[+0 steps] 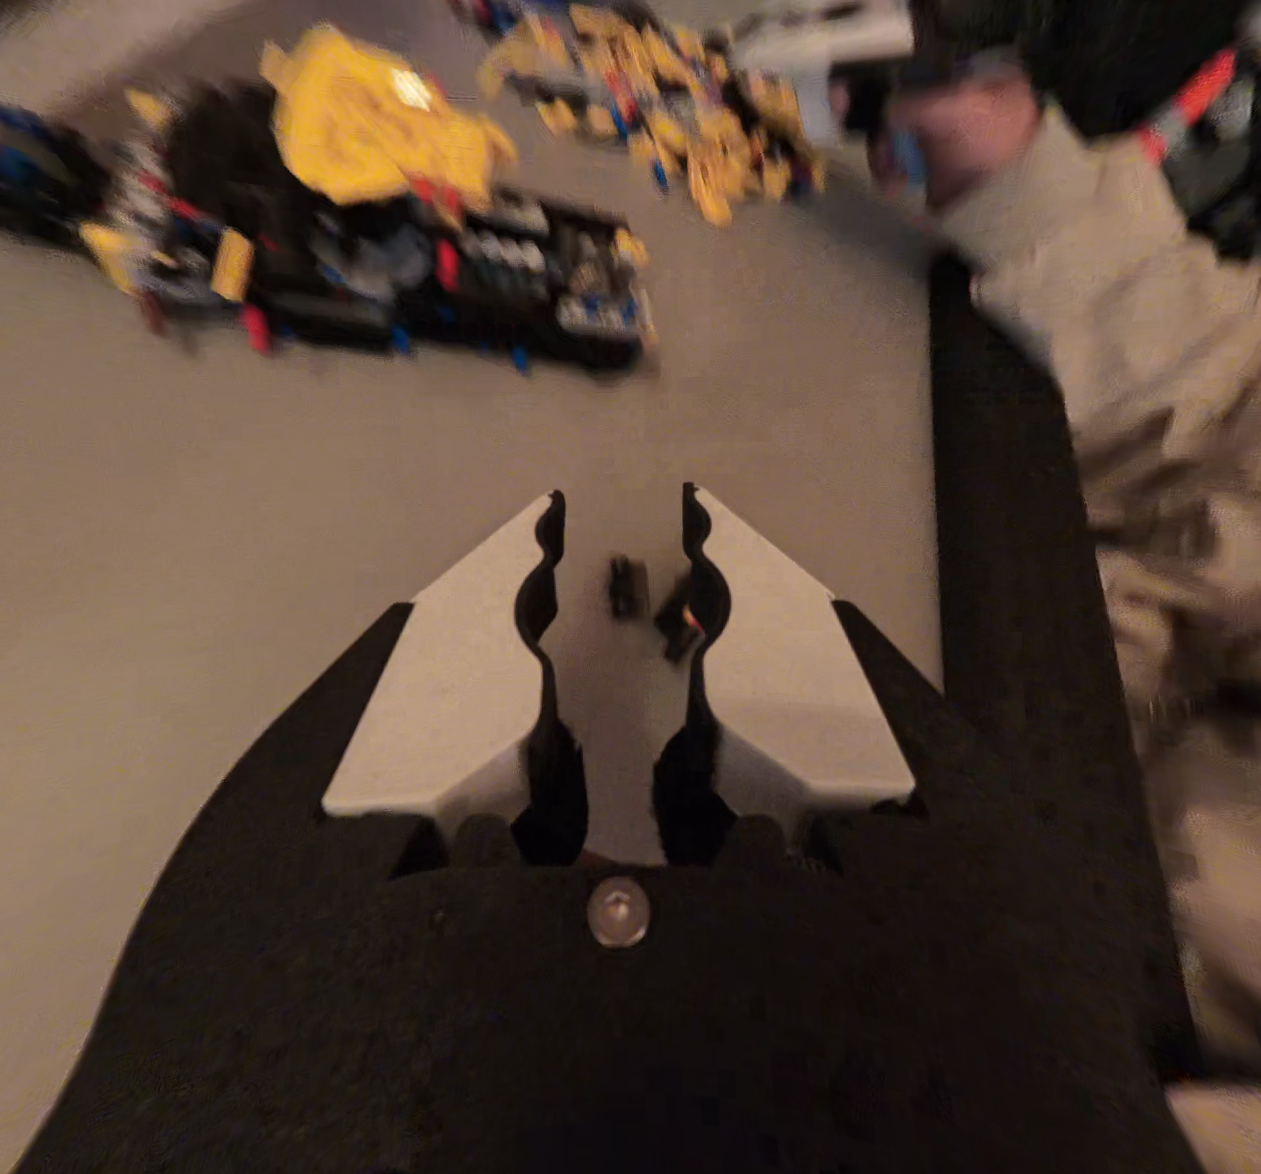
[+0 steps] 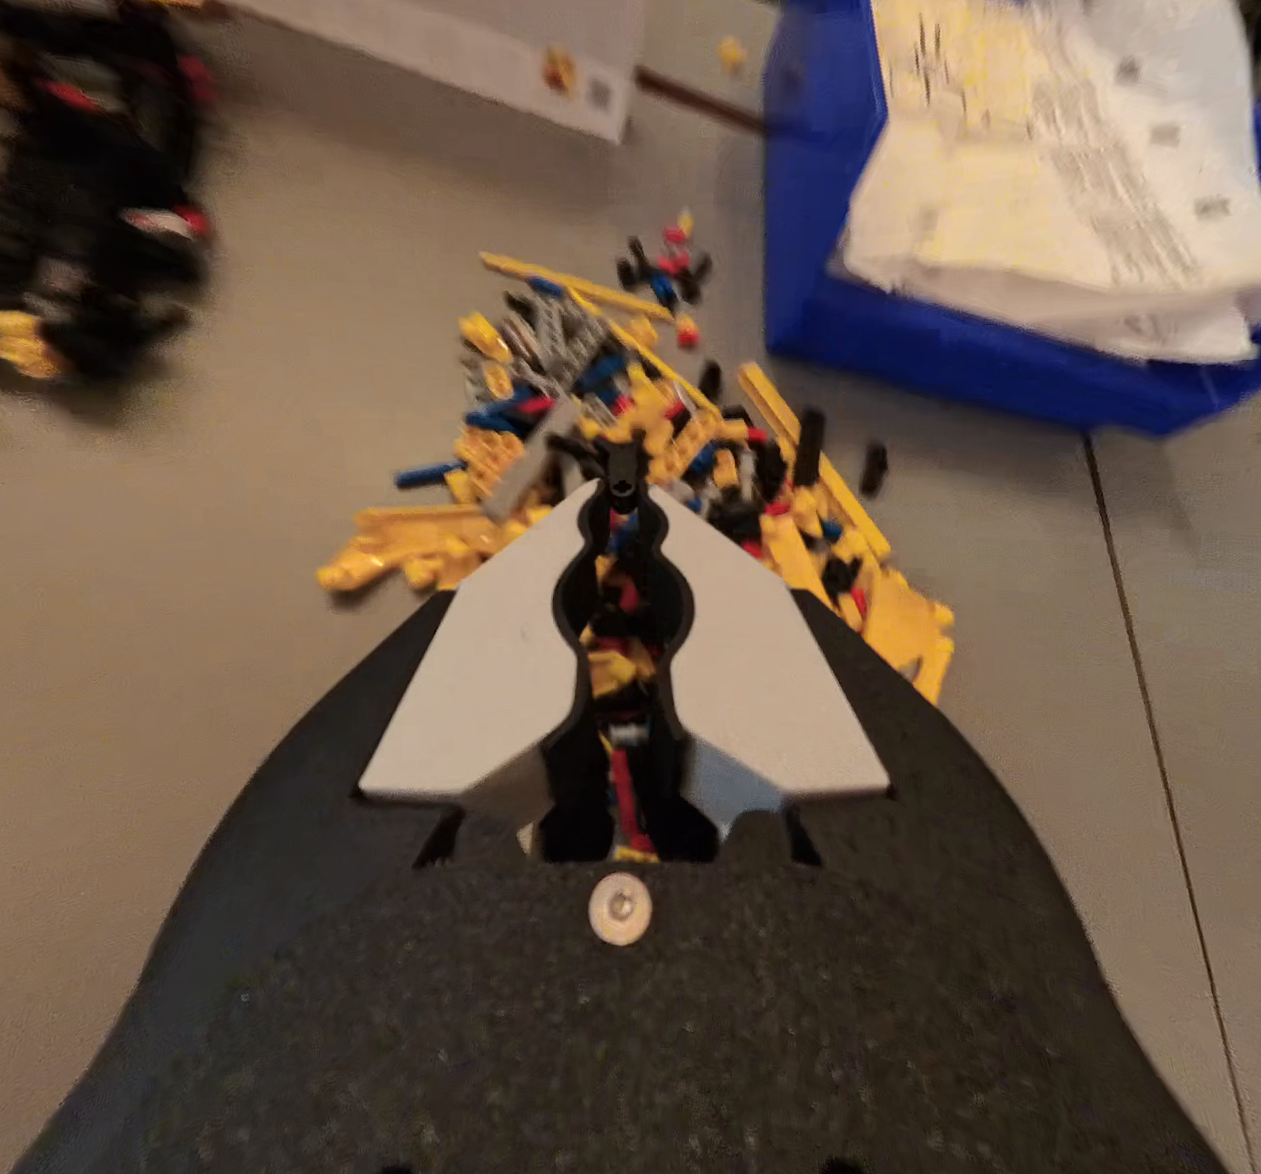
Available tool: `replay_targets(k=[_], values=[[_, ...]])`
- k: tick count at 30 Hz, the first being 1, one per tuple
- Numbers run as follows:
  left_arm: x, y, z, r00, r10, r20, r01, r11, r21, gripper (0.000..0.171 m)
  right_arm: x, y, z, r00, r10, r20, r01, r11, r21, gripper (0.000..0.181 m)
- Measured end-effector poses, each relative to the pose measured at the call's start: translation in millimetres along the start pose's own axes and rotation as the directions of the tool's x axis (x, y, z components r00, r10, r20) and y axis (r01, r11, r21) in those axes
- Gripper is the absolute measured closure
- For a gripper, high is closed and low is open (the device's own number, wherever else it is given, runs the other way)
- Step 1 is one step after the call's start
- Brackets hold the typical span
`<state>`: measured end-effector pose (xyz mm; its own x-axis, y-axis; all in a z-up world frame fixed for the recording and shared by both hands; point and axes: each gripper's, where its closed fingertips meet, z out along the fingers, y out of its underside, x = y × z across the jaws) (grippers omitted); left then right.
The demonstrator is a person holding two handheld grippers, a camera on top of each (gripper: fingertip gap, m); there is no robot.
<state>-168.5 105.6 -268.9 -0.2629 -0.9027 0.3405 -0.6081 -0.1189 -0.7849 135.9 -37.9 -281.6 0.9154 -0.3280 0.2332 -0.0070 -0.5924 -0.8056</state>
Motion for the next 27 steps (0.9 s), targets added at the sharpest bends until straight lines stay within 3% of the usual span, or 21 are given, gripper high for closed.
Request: replay_targets(k=[4,8,11,13,15,17,19,22,24,27], values=[[11,42,9,0.997,0.073,-0.034,-0.078,0.973,-0.215,0.137,8,13,4,0.998,0.056,-0.03,-0.058,0.996,-0.061,0.175],[18,59,15,0.99,0.129,-0.06,-0.141,0.944,-0.3,0.138,-13,-3,2,0.998,0.058,0.039,-0.058,0.998,-0.008,0.156],[25,63,18,0.985,0.142,-0.094,-0.165,0.935,-0.314,0.142,-84,-42,-15,0.96,-0.041,0.277,-0.002,0.988,0.155,0.154],[24,65,18,0.985,0.15,-0.083,-0.169,0.928,-0.331,0.142,-150,-56,-33,0.864,-0.098,0.494,-0.007,0.978,0.208,0.156],[25,65,20,0.985,0.152,-0.079,-0.17,0.93,-0.325,0.142,-212,-54,-46,0.746,-0.11,0.657,-0.016,0.983,0.183,0.151],[31,65,25,0.984,0.14,-0.109,-0.168,0.931,-0.324,0.148,-263,-43,-54,0.659,-0.183,0.729,0.058,0.979,0.193,0.15],[34,63,31,0.982,0.148,-0.121,-0.18,0.93,-0.321,0.156,-295,-26,-58,0.614,-0.296,0.732,0.192,0.955,0.225,0.15],[39,55,38,0.98,0.153,-0.127,-0.185,0.936,-0.298,0.161,-304,-14,-53,0.624,-0.435,0.649,0.341,0.899,0.275,0.153],[46,38,40,0.98,0.131,-0.151,-0.161,0.964,-0.21,0.161,-299,-19,-54,0.641,-0.452,0.62,0.333,0.892,0.307,0.156],[50,9,37,0.981,0.077,-0.176,-0.089,0.994,-0.062,0.162,-282,-45,-61,0.699,-0.397,0.595,0.194,0.906,0.376,0.158]])
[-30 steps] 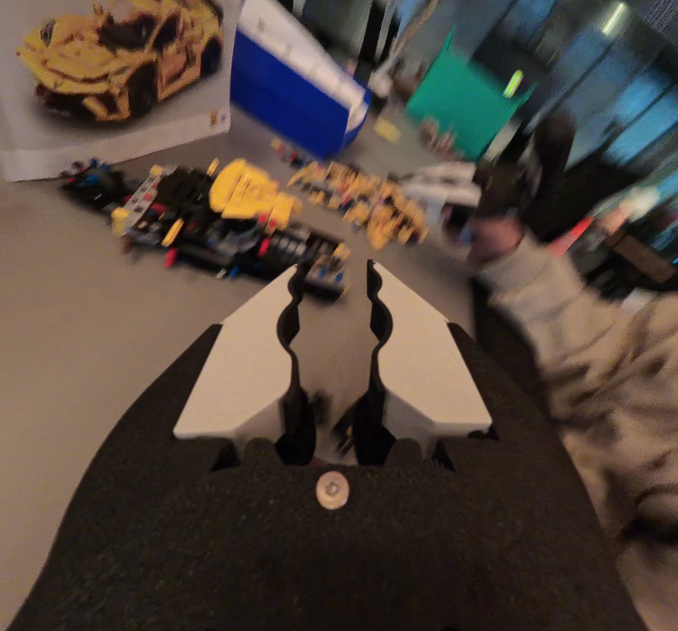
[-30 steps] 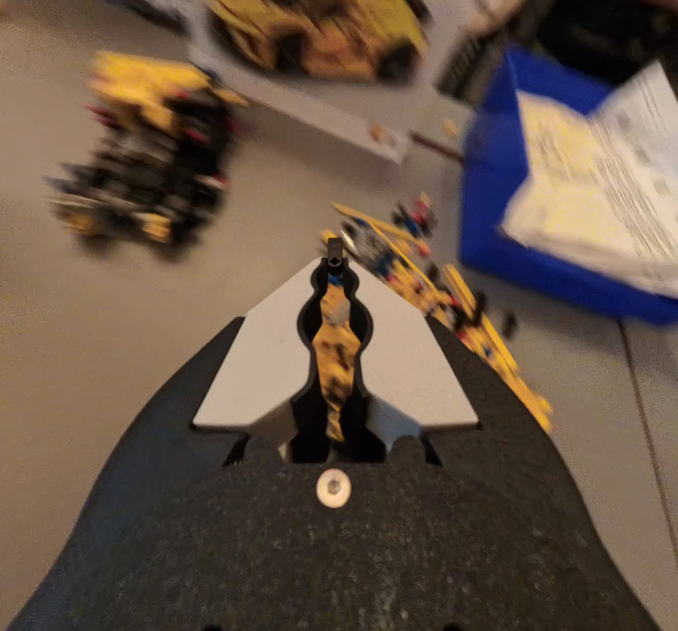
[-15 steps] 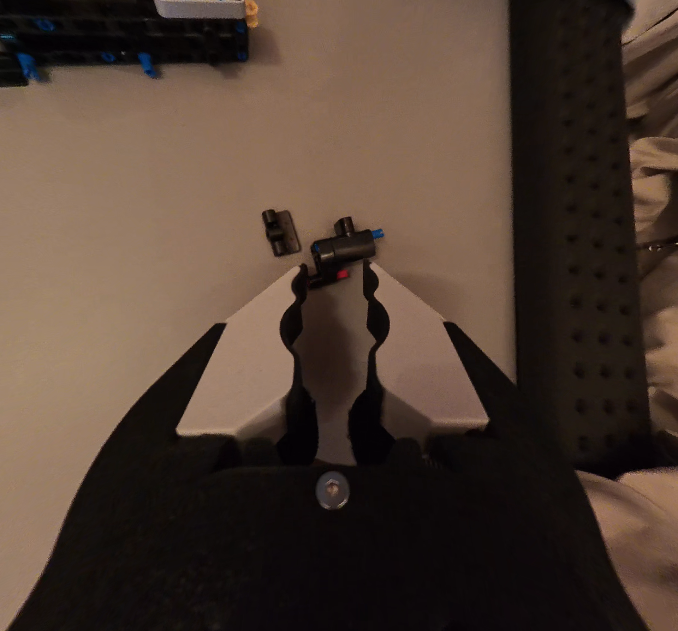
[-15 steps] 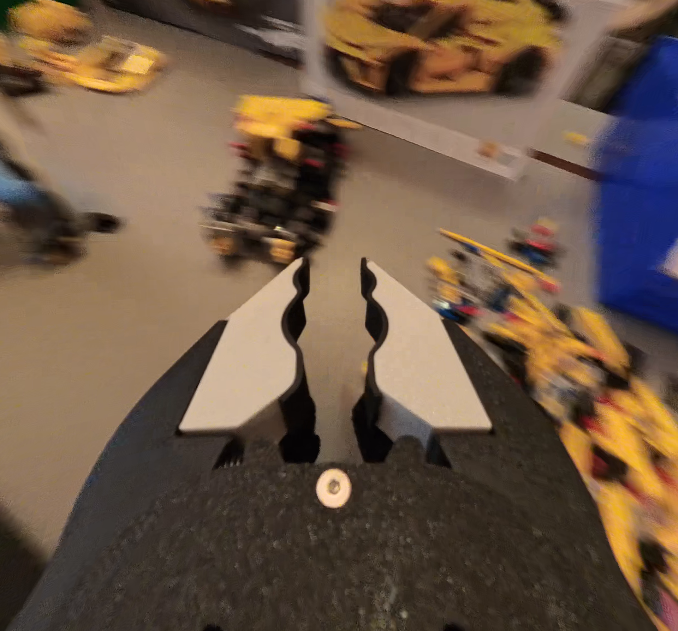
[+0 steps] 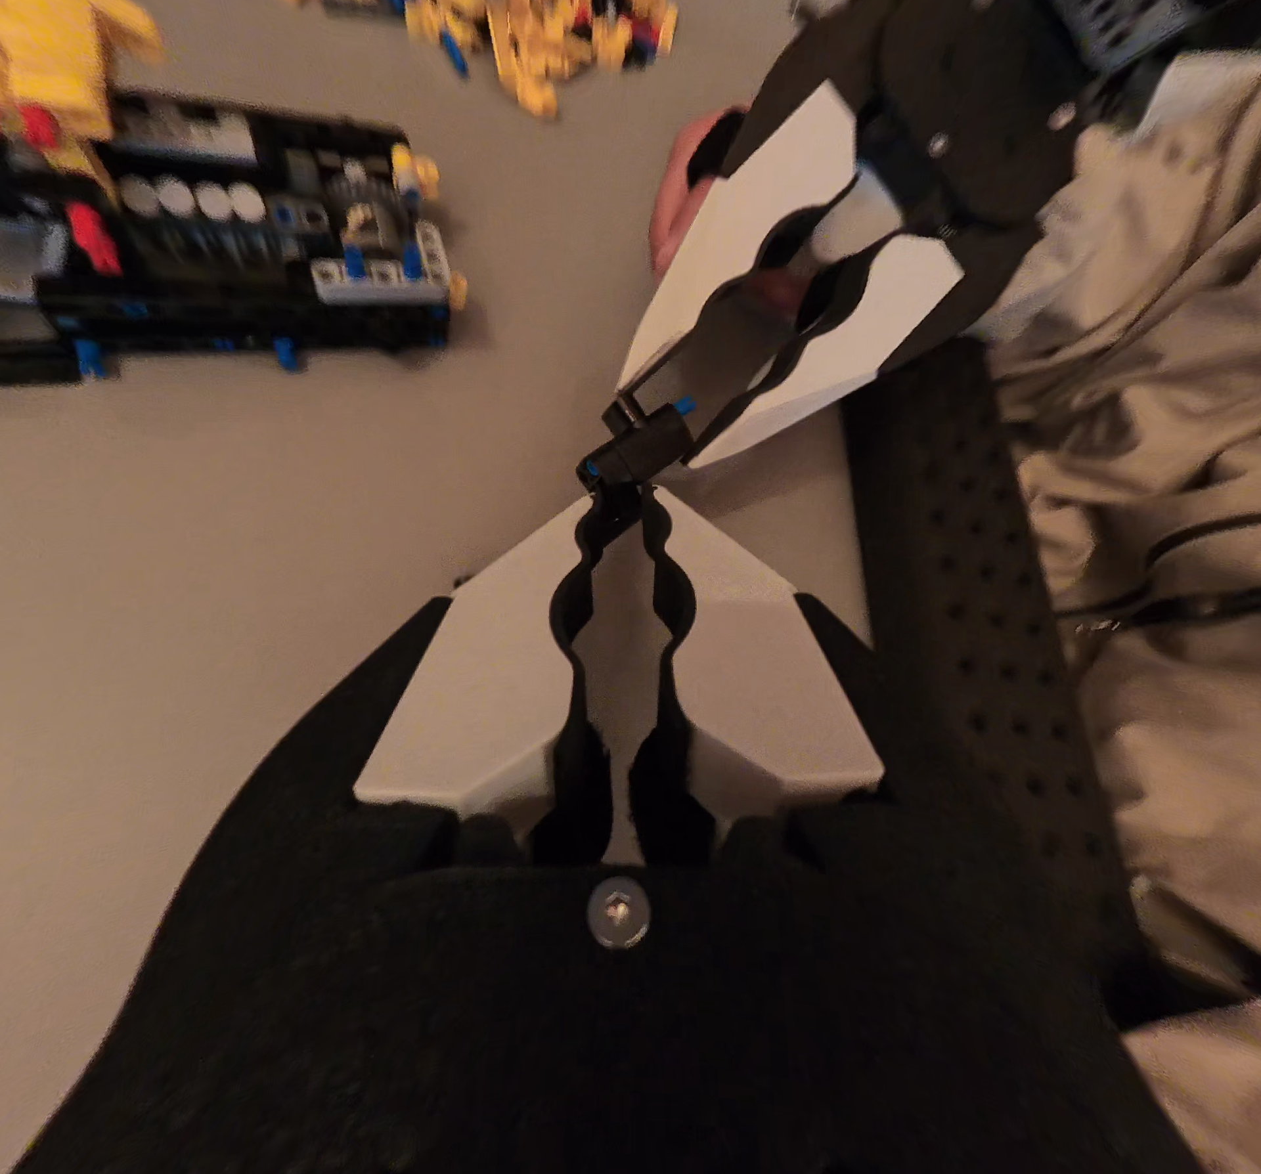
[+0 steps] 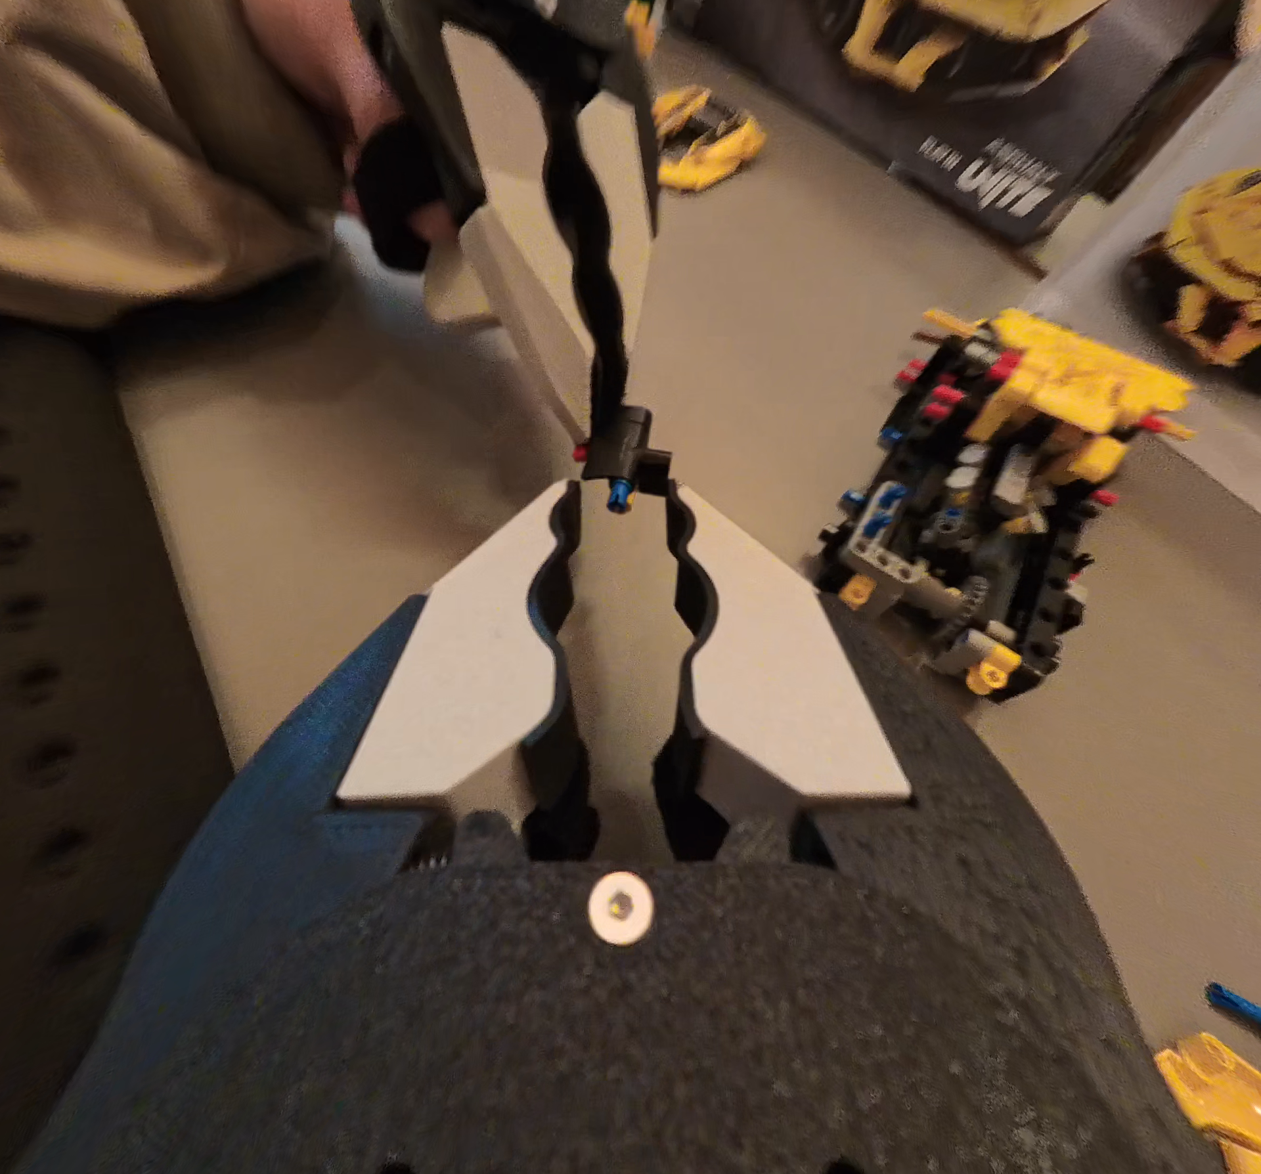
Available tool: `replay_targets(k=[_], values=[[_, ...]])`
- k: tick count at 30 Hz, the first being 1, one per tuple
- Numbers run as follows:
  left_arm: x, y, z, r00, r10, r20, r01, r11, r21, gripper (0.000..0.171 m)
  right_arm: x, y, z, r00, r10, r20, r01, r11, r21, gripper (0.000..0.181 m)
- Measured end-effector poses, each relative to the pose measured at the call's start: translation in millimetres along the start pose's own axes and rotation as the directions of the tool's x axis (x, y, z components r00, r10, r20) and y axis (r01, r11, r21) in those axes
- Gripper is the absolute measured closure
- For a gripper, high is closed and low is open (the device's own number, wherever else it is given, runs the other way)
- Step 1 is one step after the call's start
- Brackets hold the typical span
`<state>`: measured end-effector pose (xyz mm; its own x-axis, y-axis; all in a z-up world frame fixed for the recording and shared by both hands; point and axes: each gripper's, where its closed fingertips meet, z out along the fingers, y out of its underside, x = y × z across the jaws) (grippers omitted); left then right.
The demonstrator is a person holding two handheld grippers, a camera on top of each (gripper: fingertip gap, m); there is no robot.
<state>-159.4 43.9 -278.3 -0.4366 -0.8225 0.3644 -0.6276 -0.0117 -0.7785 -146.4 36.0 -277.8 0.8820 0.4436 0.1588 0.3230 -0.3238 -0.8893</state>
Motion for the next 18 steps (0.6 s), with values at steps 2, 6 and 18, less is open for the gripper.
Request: replay_targets(k=[2,6,18], values=[[4,-14,-5,1.0,0.008,-0.015,-0.007,0.997,0.078,0.162,9,-13,-10,0.996,0.092,0.02,-0.094,0.991,0.1,0.162],[8,-35,-11,0.999,0.036,-0.003,-0.035,0.982,0.185,0.162,10,-32,-26,0.875,0.378,0.303,-0.442,0.879,0.178,0.154],[8,-49,0,0.993,0.074,0.089,-0.092,0.97,0.224,0.162,25,-39,-37,0.821,0.452,0.35,-0.541,0.811,0.222,0.168]])
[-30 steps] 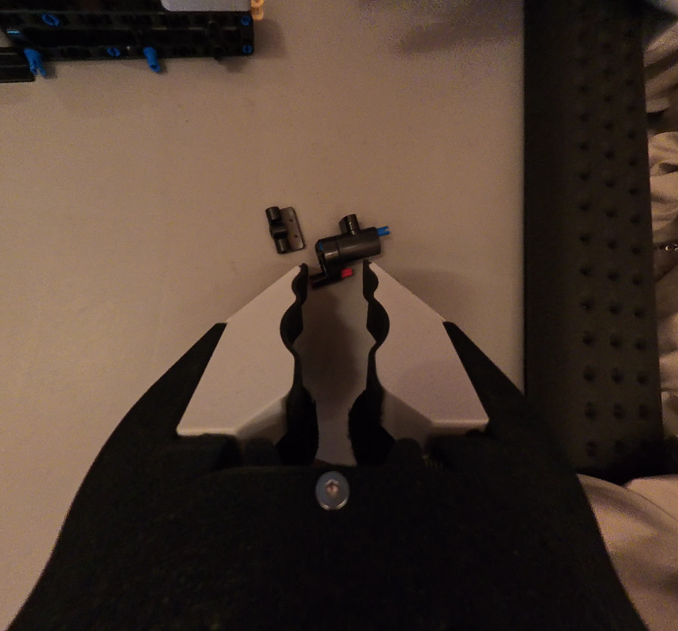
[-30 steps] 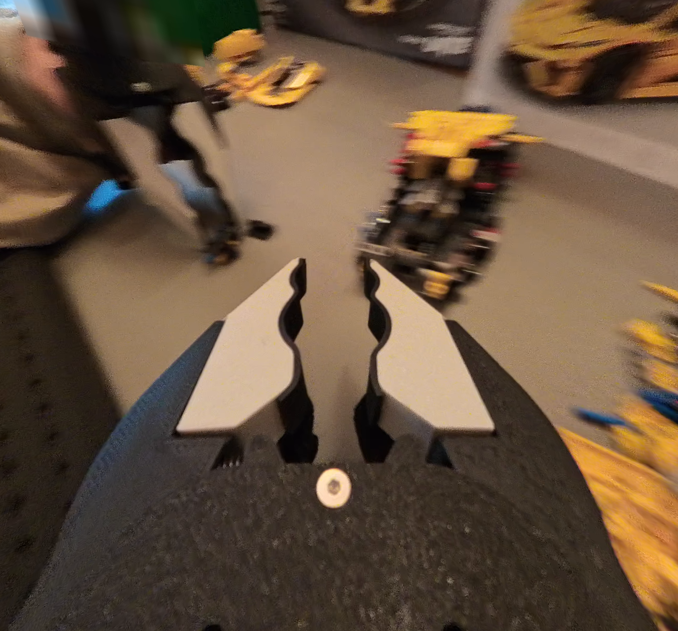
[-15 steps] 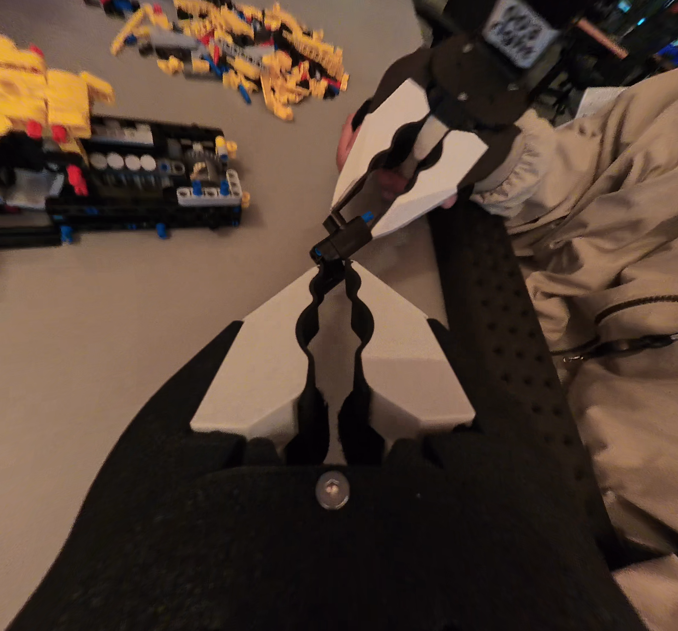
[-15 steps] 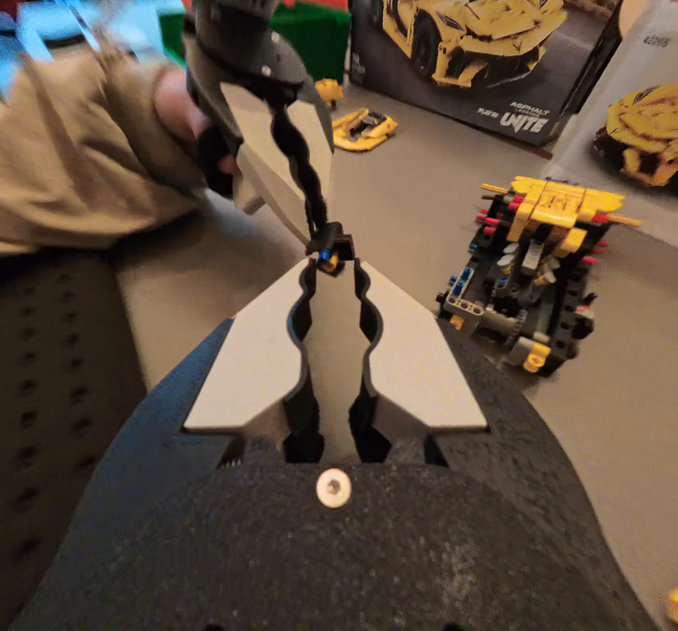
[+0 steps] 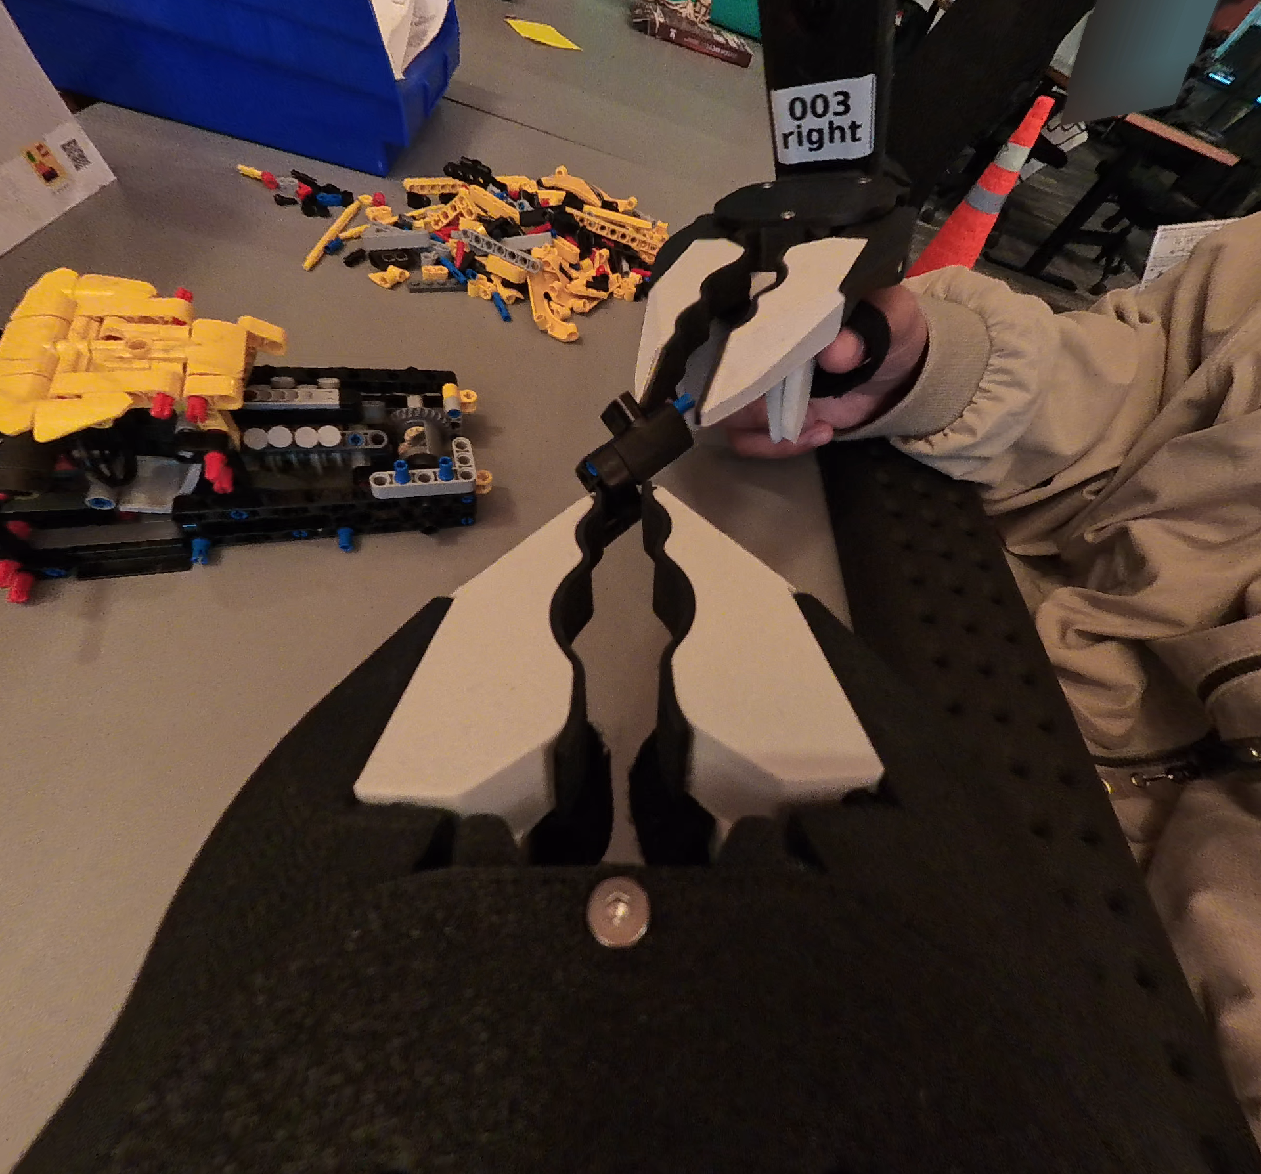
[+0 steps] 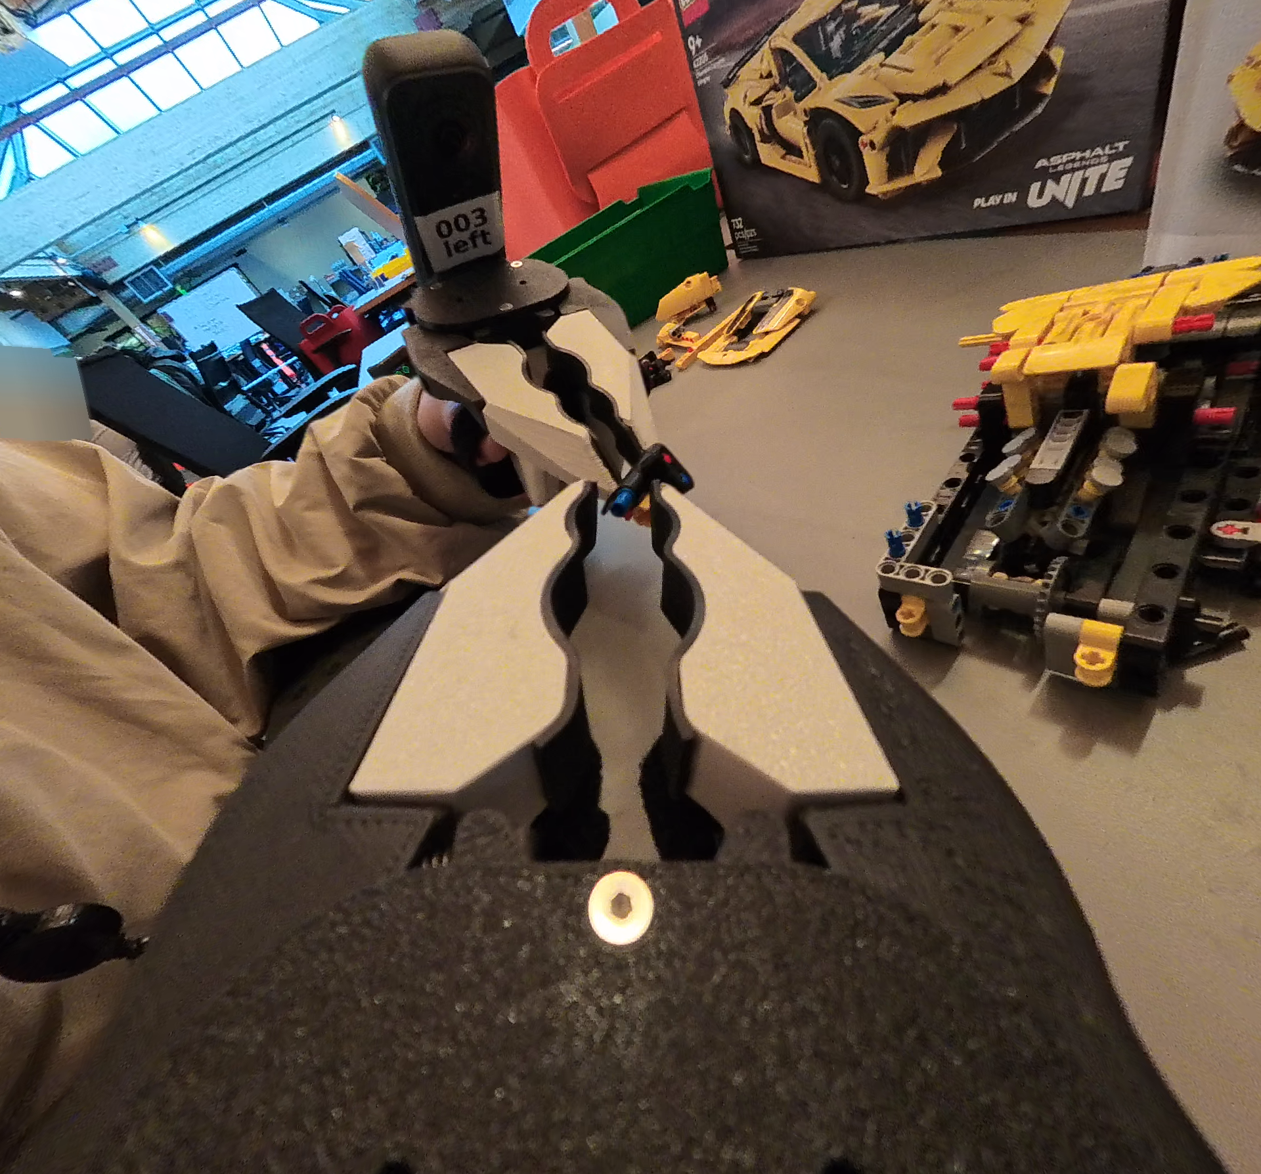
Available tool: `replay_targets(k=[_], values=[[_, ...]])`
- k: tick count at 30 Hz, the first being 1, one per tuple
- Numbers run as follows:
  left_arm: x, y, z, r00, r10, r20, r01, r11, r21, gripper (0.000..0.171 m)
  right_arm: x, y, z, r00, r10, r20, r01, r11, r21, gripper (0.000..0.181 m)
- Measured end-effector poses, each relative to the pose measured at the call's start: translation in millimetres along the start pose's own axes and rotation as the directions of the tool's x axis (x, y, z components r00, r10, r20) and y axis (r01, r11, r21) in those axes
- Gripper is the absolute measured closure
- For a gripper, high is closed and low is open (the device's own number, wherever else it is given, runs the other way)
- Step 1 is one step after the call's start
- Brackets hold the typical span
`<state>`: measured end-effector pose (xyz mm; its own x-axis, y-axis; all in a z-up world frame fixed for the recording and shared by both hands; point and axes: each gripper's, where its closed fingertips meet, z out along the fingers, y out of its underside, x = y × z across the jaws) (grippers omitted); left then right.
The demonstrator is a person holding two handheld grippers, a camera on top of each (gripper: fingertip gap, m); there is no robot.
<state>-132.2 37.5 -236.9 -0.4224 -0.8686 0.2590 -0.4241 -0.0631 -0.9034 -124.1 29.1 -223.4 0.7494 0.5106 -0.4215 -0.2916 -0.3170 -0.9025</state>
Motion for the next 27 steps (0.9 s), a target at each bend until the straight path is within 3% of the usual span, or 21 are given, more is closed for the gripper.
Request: replay_targets(k=[5,8,11,12,16,22,24,27], values=[[-3,4,2,1.0,-0.011,0.011,0.011,1.0,-0.016,0.162,6,4,1,0.999,-0.016,-0.039,0.015,1.0,-0.023,0.174],[-2,0,2,0.995,-0.092,-0.032,0.093,0.995,0.023,0.161,4,1,-1,0.999,-0.019,-0.029,0.019,1.0,-0.014,0.175],[2,-9,-2,0.967,-0.213,-0.139,0.225,0.971,0.078,0.132,-9,-6,-5,0.996,-0.088,0.018,0.087,0.996,0.014,0.175],[6,-14,-3,0.95,-0.243,-0.194,0.266,0.959,0.101,0.131,-15,-9,-6,0.992,-0.123,0.035,0.122,0.992,0.029,0.175],[31,-26,-8,0.869,-0.289,-0.402,0.36,0.927,0.11,0.133,-28,-10,-5,0.956,-0.292,0.027,0.291,0.956,0.045,0.175],[47,-12,4,0.877,-0.253,-0.409,0.294,0.955,0.039,0.144,-36,-5,-1,0.947,-0.315,0.064,0.314,0.949,0.033,0.175],[48,-14,3,0.877,-0.234,-0.419,0.282,0.958,0.054,0.154,-37,-9,-4,0.954,-0.291,0.074,0.288,0.956,0.053,0.175],[48,-20,-2,0.874,-0.23,-0.427,0.29,0.954,0.08,0.155,-39,-6,-5,0.958,-0.263,0.111,0.26,0.965,0.041,0.176]])
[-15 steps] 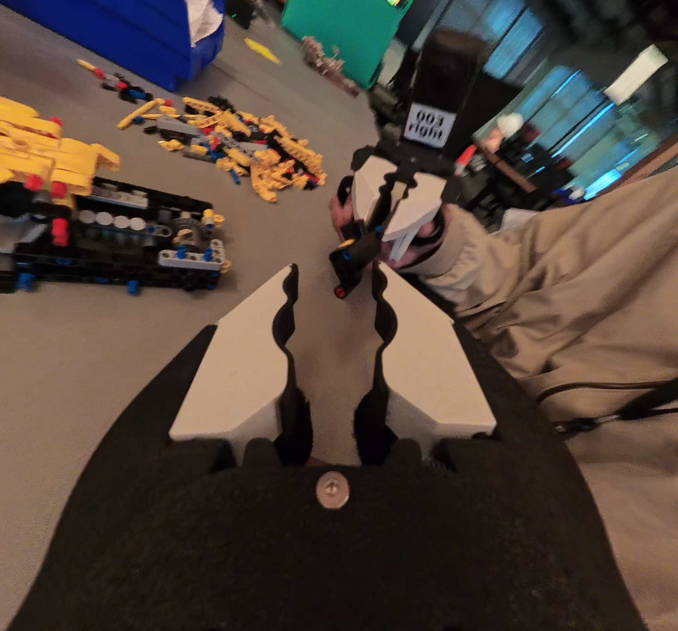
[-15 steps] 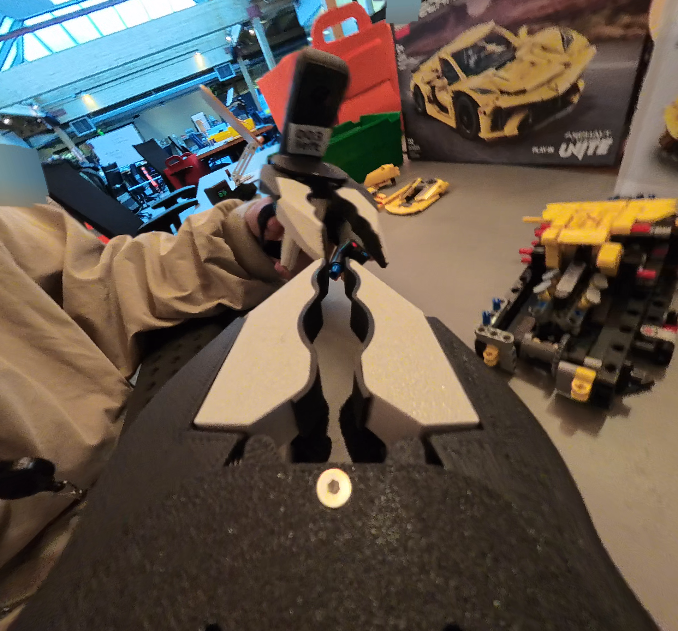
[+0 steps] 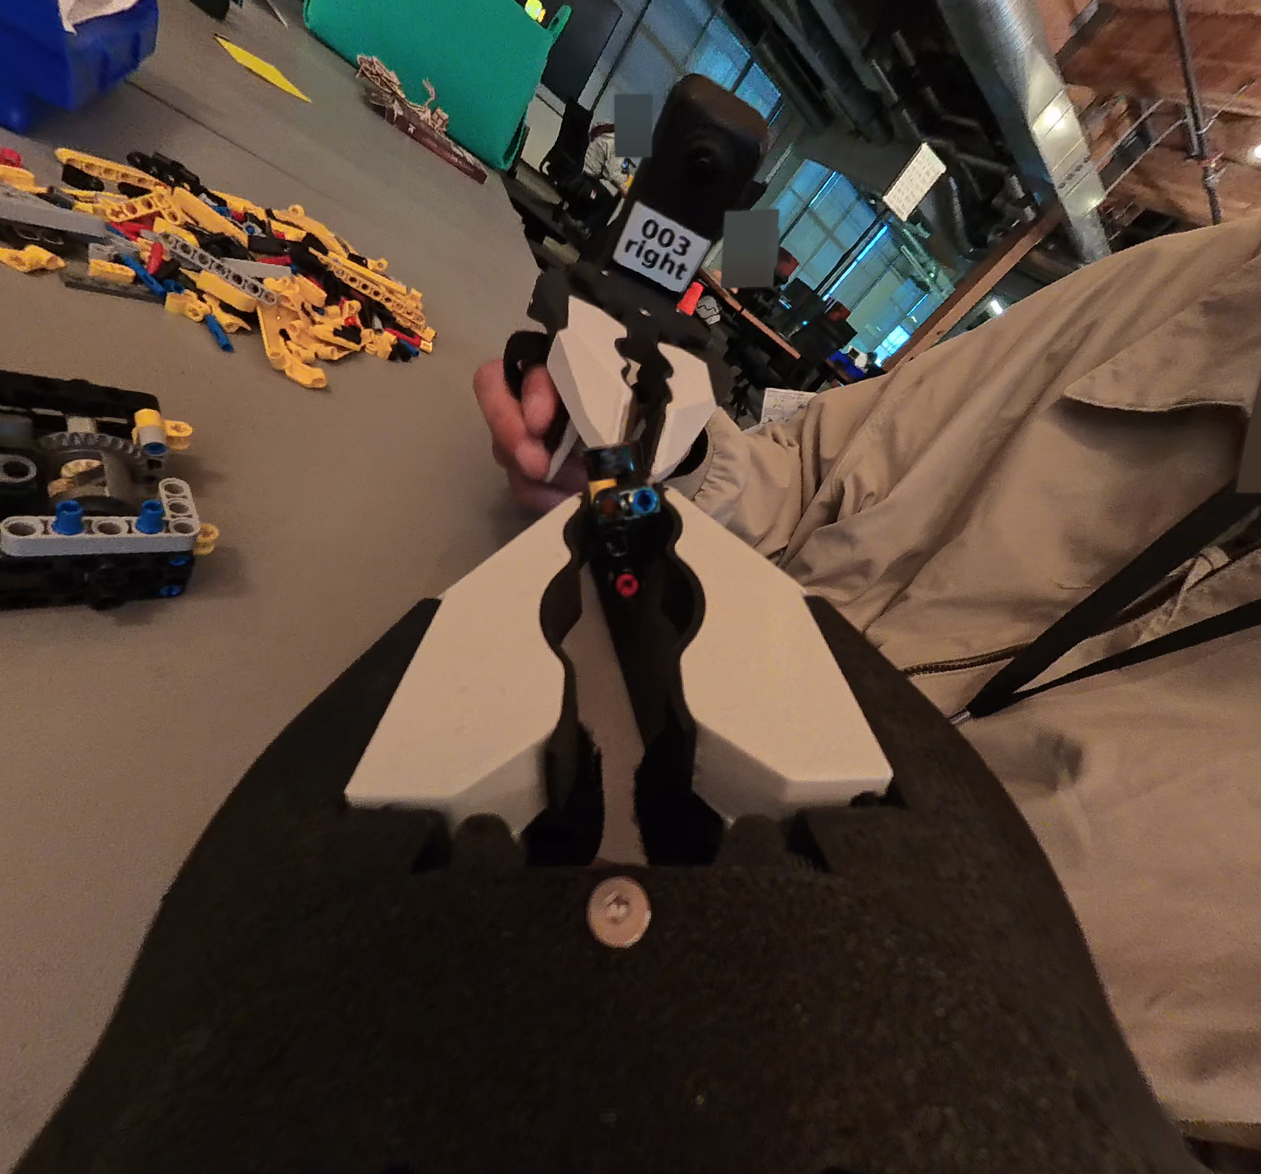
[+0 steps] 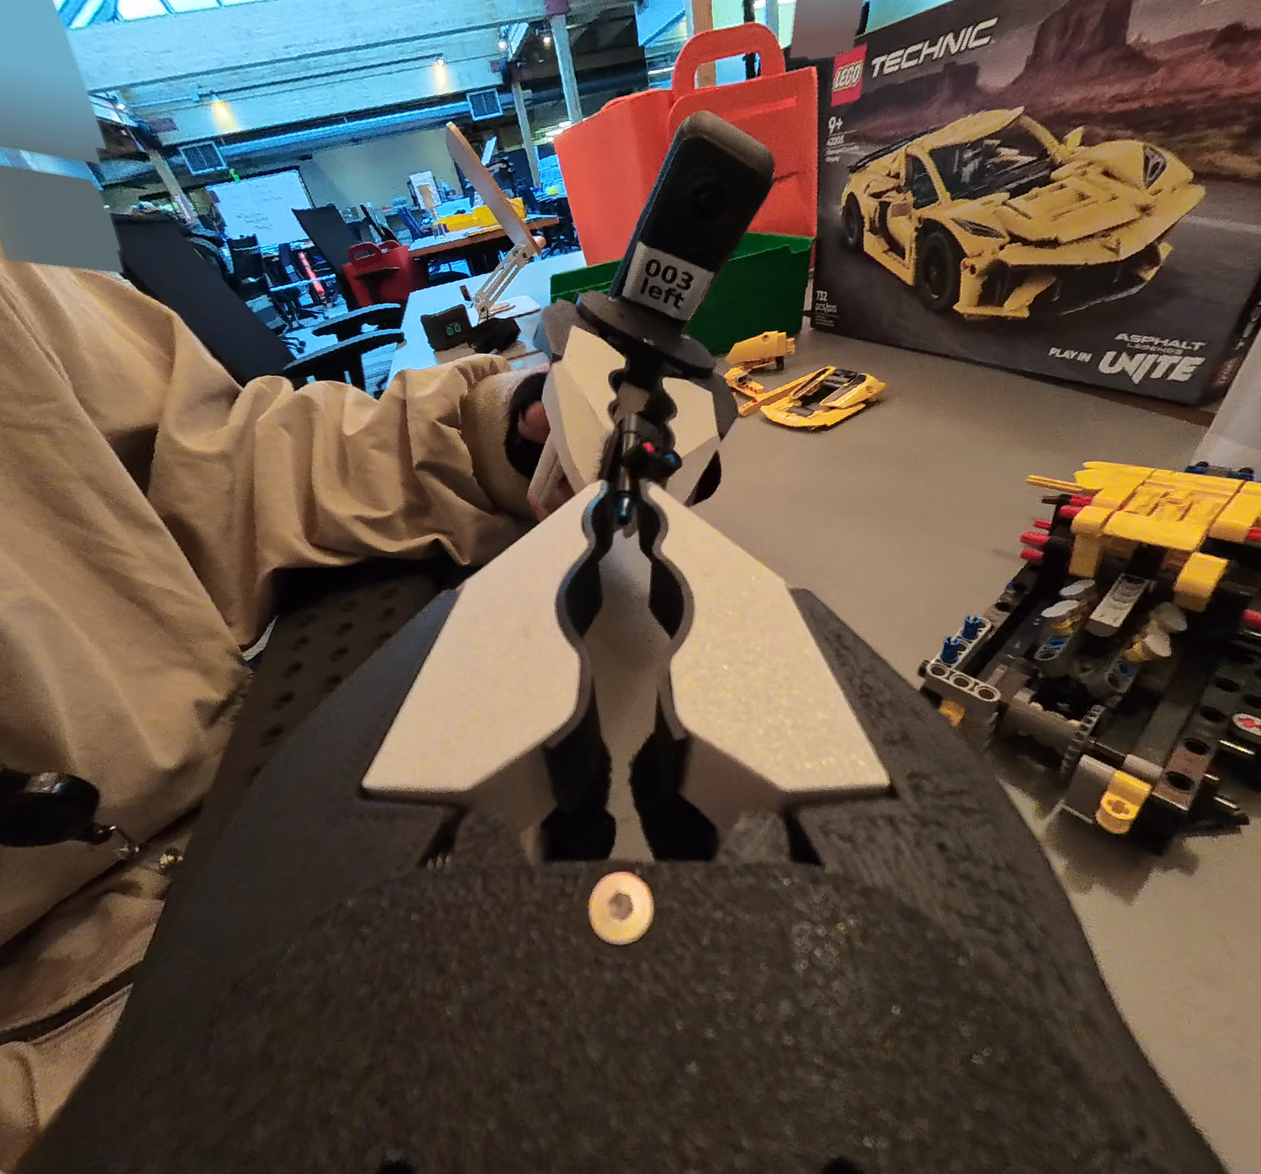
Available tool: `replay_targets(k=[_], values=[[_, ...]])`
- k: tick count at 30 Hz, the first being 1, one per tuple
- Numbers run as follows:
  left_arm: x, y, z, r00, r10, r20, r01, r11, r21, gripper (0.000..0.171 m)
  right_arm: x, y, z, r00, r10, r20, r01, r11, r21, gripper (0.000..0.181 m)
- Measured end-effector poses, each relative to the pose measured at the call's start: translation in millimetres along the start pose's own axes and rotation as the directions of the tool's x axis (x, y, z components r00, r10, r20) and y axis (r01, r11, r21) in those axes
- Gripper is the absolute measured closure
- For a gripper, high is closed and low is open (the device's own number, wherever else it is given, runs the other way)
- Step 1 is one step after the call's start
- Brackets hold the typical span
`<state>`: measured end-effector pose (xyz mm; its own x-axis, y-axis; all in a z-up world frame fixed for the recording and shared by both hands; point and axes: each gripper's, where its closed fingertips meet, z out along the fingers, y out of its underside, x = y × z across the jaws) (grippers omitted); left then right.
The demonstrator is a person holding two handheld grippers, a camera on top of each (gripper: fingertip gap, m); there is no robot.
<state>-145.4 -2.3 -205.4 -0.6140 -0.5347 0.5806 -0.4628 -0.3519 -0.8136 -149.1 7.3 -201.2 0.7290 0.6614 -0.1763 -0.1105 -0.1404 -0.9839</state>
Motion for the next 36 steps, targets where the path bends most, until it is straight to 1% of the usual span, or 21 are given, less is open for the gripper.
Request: replay_targets(k=[4,6,8,10,12,15,20,25,30,32,34,36], values=[[-1,0,0,0.999,0.033,0.02,-0.033,0.999,0.0,0.155,1,-1,-1,1.0,0.001,-0.002,-0.001,1.0,0.007,0.176],[-2,-5,-1,0.995,0.088,0.047,-0.09,0.996,0.028,0.156,4,-5,-2,0.999,0.028,-0.016,-0.027,0.999,0.041,0.177],[1,-14,-3,0.99,0.128,0.053,-0.133,0.988,0.083,0.156,3,-9,-5,0.993,0.109,0.036,-0.111,0.991,0.075,0.172],[5,-22,-4,0.984,0.173,0.051,-0.179,0.974,0.139,0.156,1,-14,-7,0.974,0.202,0.103,-0.211,0.973,0.092,0.161],[8,-22,-2,0.981,0.191,0.045,-0.195,0.97,0.143,0.156,2,-17,-9,0.965,0.233,0.123,-0.246,0.963,0.111,0.161],[5,-16,3,0.975,0.21,0.07,-0.216,0.971,0.102,0.156,-1,-18,-10,0.964,0.229,0.134,-0.244,0.963,0.112,0.169],[4,-14,6,0.977,0.202,0.064,-0.208,0.973,0.095,0.156,0,-15,-9,0.967,0.221,0.123,-0.233,0.968,0.093,0.175],[2,-15,5,0.979,0.191,0.073,-0.198,0.975,0.099,0.156,6,-13,-8,0.972,0.219,0.086,-0.227,0.97,0.089,0.174],[2,-14,5,0.978,0.196,0.078,-0.203,0.975,0.091,0.156,3,-12,-8,0.969,0.225,0.106,-0.234,0.969,0.079,0.178],[-1,-15,5,0.972,0.214,0.102,-0.223,0.971,0.088,0.156,5,-10,-8,0.97,0.227,0.089,-0.233,0.97,0.067,0.178],[0,-20,7,0.955,0.263,0.137,-0.277,0.956,0.101,0.157,6,-13,-10,0.973,0.212,0.088,-0.218,0.973,0.073,0.179],[-1,-24,10,0.933,0.309,0.186,-0.331,0.938,0.101,0.157,7,-17,-14,0.967,0.232,0.102,-0.241,0.967,0.083,0.179]])
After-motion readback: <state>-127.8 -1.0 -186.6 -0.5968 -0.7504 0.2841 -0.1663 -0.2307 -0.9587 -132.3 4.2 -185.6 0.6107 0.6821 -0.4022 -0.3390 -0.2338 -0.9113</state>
